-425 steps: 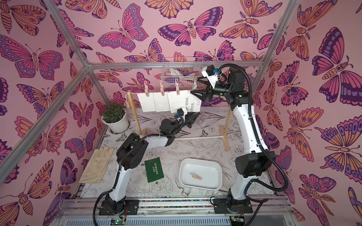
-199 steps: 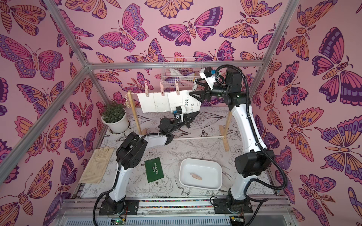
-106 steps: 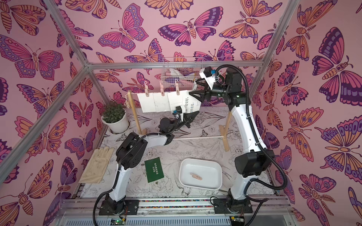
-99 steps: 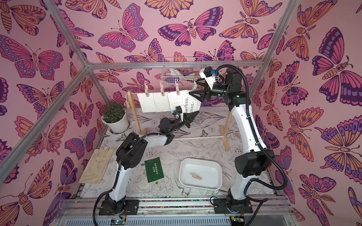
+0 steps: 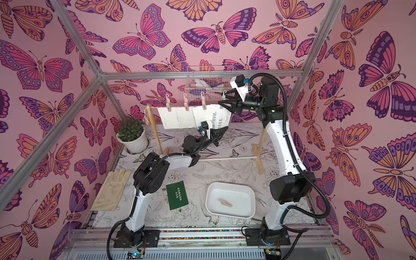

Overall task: Remove the postcards from the strings
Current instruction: Remove the clamp from the clothesline.

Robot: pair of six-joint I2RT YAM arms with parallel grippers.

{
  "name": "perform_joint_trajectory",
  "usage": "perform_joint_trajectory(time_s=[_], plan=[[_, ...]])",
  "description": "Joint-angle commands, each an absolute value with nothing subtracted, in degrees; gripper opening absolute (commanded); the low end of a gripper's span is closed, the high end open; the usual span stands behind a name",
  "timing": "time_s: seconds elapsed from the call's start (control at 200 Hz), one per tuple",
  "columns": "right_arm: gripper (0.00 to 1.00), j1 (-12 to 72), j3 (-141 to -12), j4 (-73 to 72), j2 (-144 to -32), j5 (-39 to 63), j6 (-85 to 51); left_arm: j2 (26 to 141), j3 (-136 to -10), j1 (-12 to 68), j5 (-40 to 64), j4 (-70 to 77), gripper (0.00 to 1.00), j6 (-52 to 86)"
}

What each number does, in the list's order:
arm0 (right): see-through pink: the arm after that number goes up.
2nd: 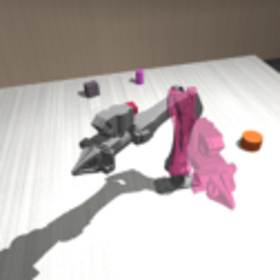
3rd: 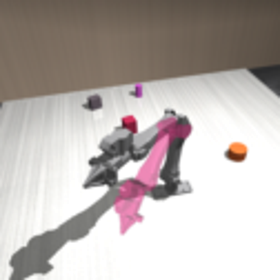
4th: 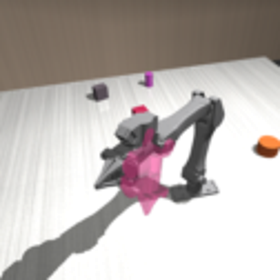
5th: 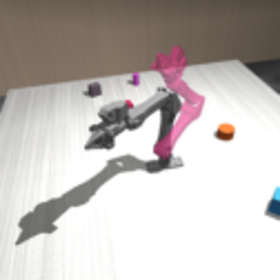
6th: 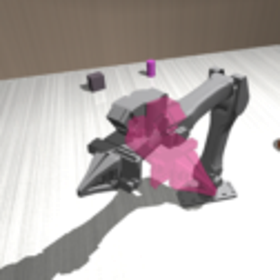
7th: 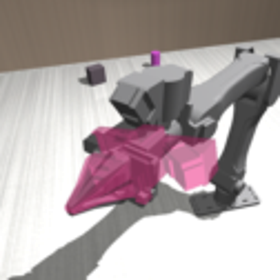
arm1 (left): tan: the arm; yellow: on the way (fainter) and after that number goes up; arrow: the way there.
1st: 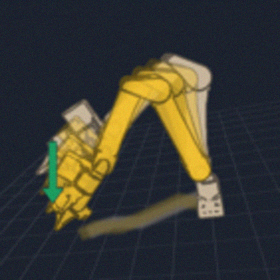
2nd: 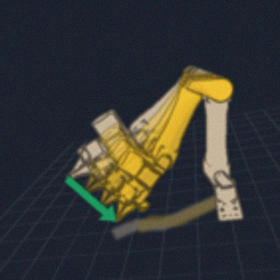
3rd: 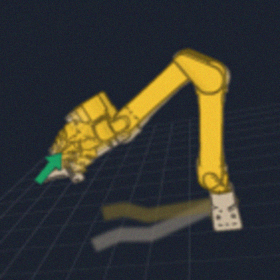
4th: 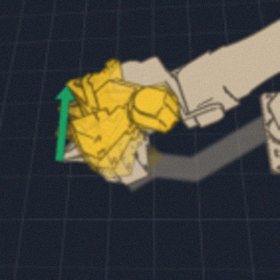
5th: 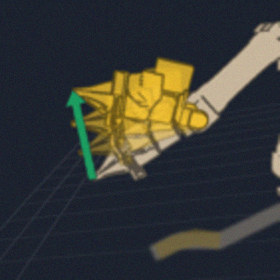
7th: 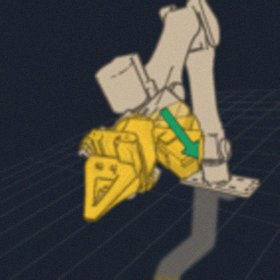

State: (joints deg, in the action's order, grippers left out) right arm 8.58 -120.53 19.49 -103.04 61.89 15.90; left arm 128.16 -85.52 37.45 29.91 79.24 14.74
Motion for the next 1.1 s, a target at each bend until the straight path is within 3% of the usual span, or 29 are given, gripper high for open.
perform_joint_trajectory(time_s=[0.0,1.097], plan=[[0.45,8.9,-120.2,17.7,-100.9,63.7,15.1,126.9,-86.1,37.0,28.8,81.6,0.0,15.9],[0.14,8.9,-116.7,10.7,-98.5,62.0,12.1,128.2,-84.5,37.9,31.4,81.6,0.0,16.6]])
